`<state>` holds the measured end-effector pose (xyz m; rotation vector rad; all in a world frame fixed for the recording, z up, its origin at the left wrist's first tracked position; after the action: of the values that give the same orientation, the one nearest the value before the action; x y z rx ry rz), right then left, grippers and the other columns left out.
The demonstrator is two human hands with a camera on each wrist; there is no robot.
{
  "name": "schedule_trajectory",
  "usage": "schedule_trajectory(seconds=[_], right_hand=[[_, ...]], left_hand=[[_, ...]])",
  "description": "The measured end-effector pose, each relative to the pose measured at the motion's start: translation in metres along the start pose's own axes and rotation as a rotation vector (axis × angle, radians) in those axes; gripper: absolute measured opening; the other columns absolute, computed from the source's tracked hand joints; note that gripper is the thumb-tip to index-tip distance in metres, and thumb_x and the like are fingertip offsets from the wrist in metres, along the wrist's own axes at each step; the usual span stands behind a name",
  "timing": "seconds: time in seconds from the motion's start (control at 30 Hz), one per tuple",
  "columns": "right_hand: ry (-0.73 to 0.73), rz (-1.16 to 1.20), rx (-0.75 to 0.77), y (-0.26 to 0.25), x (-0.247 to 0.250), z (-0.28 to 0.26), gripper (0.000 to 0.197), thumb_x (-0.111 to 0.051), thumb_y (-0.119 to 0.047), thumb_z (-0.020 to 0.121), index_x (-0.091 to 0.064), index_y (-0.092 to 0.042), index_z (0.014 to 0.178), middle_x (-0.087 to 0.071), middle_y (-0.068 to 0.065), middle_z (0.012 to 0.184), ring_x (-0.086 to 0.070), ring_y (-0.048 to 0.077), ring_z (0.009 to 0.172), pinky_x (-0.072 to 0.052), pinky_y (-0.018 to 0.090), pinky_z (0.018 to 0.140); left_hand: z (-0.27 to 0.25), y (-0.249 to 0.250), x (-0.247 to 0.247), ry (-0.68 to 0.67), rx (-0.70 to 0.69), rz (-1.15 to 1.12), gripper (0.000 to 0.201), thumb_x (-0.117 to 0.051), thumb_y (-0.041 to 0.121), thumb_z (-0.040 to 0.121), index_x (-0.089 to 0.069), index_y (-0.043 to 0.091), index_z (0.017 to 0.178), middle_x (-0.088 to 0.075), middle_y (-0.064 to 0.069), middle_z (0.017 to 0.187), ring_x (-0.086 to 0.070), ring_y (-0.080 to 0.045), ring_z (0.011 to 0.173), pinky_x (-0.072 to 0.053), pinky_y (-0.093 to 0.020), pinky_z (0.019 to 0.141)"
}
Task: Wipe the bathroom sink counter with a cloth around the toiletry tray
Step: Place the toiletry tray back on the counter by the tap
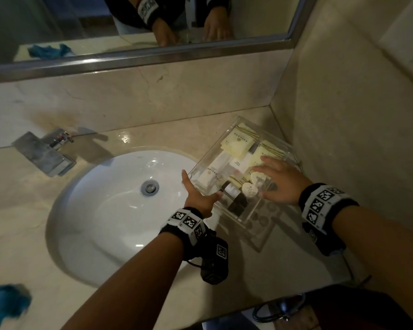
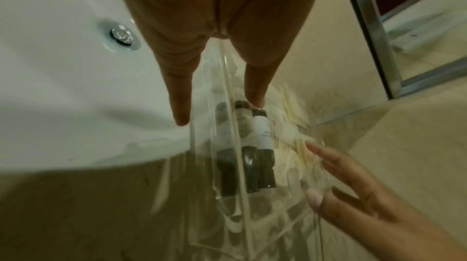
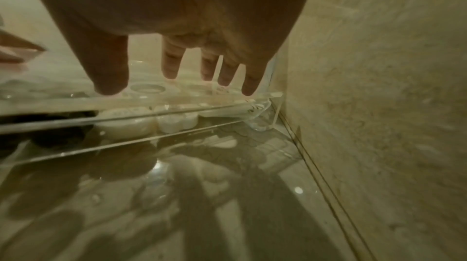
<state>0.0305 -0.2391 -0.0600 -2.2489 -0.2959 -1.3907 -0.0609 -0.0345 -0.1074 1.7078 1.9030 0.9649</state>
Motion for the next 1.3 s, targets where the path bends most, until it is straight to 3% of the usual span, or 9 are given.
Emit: schedule_trajectory(seconds=[0.07, 0.2, 0.27, 0.4, 0.47, 0.63, 0.87, 1.1, 1.3], right_hand=[[-0.018, -0.068, -0.002, 0.001, -0.003, -0.001, 0.073, -0.060, -0.053, 0.081, -0.024, -0.041, 0.144, -0.009, -0.004, 0.158, -0.009, 0.020, 0.145, -0.015, 0.041, 0.115], [-0.032, -0.162, -0.020, -0.005, -0.008, -0.004, 0.083, -0.039, -0.076, 0.074, -0.009, -0.045, 0.146, -0.004, -0.004, 0.158, -0.007, 0.024, 0.144, -0.014, 0.044, 0.116], [-0.017, -0.162, -0.045, -0.014, -0.011, -0.003, 0.092, -0.025, -0.084, 0.065, -0.006, -0.044, 0.146, -0.004, -0.004, 0.158, -0.007, 0.026, 0.144, -0.013, 0.046, 0.115], [0.009, -0.166, -0.085, -0.032, -0.014, 0.005, 0.083, -0.040, -0.076, 0.078, -0.007, -0.042, 0.146, -0.007, -0.002, 0.157, -0.010, 0.029, 0.141, -0.013, 0.048, 0.113], [0.009, -0.189, -0.058, -0.036, -0.010, 0.009, 0.078, -0.042, -0.071, 0.080, -0.011, -0.041, 0.146, -0.014, 0.000, 0.155, -0.015, 0.028, 0.139, -0.018, 0.047, 0.111], [0.025, -0.224, -0.007, -0.033, 0.009, 0.017, 0.068, -0.052, -0.063, 0.080, -0.026, -0.043, 0.140, -0.031, 0.001, 0.140, -0.029, 0.025, 0.128, -0.029, 0.044, 0.104], [0.030, -0.131, -0.114, -0.019, 0.012, 0.022, 0.081, -0.060, -0.071, 0.068, -0.027, -0.045, 0.138, -0.024, 0.000, 0.141, -0.020, 0.025, 0.133, -0.026, 0.046, 0.110], [0.029, -0.133, -0.105, -0.013, 0.006, 0.015, 0.085, -0.056, -0.068, 0.074, -0.014, -0.047, 0.143, -0.014, -0.002, 0.151, -0.013, 0.025, 0.139, -0.020, 0.048, 0.113], [0.168, 0.096, -0.197, -0.001, 0.018, 0.009, 0.066, -0.060, -0.056, 0.080, -0.039, -0.033, 0.138, -0.031, -0.003, 0.143, -0.031, 0.021, 0.131, -0.030, 0.041, 0.109]], left_hand=[[0.002, 0.002, 0.001, 0.013, -0.016, -0.029, 0.120, -0.075, 0.014, 0.079, 0.020, 0.054, 0.139, -0.004, -0.012, 0.159, -0.055, -0.036, 0.103, -0.057, -0.043, 0.071], [0.010, 0.014, 0.016, 0.060, -0.047, -0.089, 0.116, -0.072, 0.006, 0.081, 0.016, 0.052, 0.142, -0.011, -0.017, 0.157, -0.056, -0.020, 0.070, -0.053, -0.039, 0.067], [0.019, 0.020, 0.026, 0.080, -0.048, -0.081, 0.114, -0.071, 0.007, 0.082, 0.015, 0.052, 0.142, -0.009, -0.016, 0.158, -0.053, -0.019, 0.066, -0.053, -0.043, 0.070], [0.035, 0.033, 0.043, 0.107, -0.036, -0.052, 0.106, -0.068, 0.007, 0.084, 0.010, 0.044, 0.147, -0.025, -0.016, 0.153, -0.055, -0.027, 0.079, -0.050, -0.051, 0.086], [0.037, 0.033, 0.049, 0.144, -0.016, -0.006, 0.101, -0.069, 0.010, 0.084, 0.002, 0.040, 0.149, -0.038, -0.018, 0.145, -0.058, -0.035, 0.100, -0.049, -0.052, 0.094], [0.035, 0.019, 0.038, 0.074, 0.033, -0.115, 0.106, -0.071, 0.002, 0.079, -0.003, 0.045, 0.147, -0.042, -0.014, 0.144, -0.051, -0.040, 0.119, -0.051, -0.058, 0.087], [0.026, 0.006, 0.014, -0.006, 0.055, -0.162, 0.116, -0.070, 0.003, 0.081, 0.014, 0.058, 0.139, -0.037, -0.014, 0.144, -0.053, -0.039, 0.115, -0.049, -0.061, 0.085], [0.026, 0.019, 0.019, 0.011, -0.025, -0.247, 0.113, -0.071, 0.000, 0.080, 0.005, 0.058, 0.141, -0.051, -0.013, 0.133, -0.060, -0.035, 0.107, -0.051, -0.057, 0.083], [0.031, 0.046, 0.023, -0.009, -0.066, -0.230, 0.107, -0.069, -0.002, 0.080, -0.006, 0.056, 0.143, -0.057, -0.010, 0.127, -0.059, -0.033, 0.108, -0.053, -0.045, 0.072]])
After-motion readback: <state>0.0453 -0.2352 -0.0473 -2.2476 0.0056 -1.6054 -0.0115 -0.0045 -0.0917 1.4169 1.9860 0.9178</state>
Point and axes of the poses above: each hand's wrist, its own z-axis towards the middle knuckle, its own x-axis out of the back of the hand, y = z × x, the point moved 8 cm from there along z, towards the middle knuckle
